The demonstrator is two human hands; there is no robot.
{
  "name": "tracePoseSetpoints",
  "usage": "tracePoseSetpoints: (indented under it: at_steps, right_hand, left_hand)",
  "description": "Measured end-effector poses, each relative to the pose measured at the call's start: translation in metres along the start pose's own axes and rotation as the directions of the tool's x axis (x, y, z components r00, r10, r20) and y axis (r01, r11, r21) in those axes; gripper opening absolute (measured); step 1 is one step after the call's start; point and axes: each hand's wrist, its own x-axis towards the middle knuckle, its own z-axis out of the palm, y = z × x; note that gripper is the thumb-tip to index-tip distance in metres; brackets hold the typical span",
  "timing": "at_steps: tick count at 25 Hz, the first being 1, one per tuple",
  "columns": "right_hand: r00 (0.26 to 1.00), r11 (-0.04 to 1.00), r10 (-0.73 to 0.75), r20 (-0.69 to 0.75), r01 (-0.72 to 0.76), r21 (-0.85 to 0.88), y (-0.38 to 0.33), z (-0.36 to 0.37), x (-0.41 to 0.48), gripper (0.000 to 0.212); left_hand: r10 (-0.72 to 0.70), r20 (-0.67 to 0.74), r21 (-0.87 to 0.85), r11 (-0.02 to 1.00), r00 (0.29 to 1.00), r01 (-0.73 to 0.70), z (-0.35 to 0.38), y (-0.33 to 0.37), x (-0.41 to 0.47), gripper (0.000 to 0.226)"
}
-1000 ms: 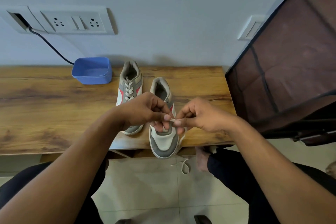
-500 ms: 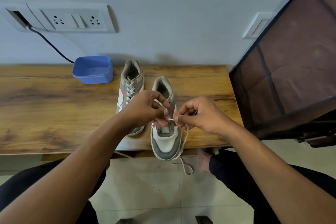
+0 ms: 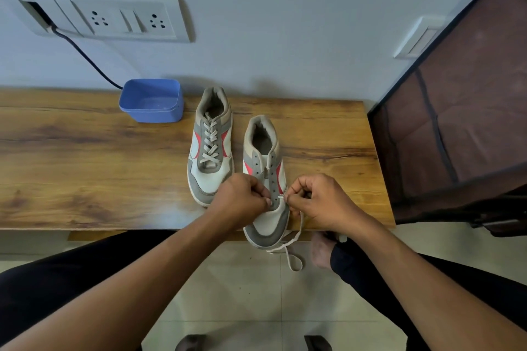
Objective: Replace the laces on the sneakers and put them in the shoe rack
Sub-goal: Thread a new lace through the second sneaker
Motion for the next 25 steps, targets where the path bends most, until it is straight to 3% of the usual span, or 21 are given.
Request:
tracePoseSetpoints:
  at_steps: [10,14,19,25]
  right_hand:
    - [0.998,0.999,0.021,0.058,-0.020,-0.025,0.003,0.003,0.006,0.016]
    - [1.000,0.996,0.008,-0.011,-0.008,-0.085,-0.003,0.011,0.004,0.016]
    - [0.998,0.998,0.048,0.030,-0.047,-0.040,-0.007,0.010,0.008,0.027]
    - [1.000,0.999,0.025,-0.019,-0.026,-0.022,-0.002,0.014,0.007,0.012]
  left_hand:
    - [-0.042,0.026,-0.080,0.996,0.999,0.044,-0.002,-0.001,0.006,0.013]
    - [-0.015,0.021,-0.057,0.998,1.000,0.016,-0.004,0.000,0.009,0.015]
    - [-0.033,0.099,0.026,0.999,0.995,0.030,-0.007,0.004,0.010,0.017]
    - [0.020,0.115,0.073,0.997,0.993,-0.029,-0.004,0.001,0.015,0.016]
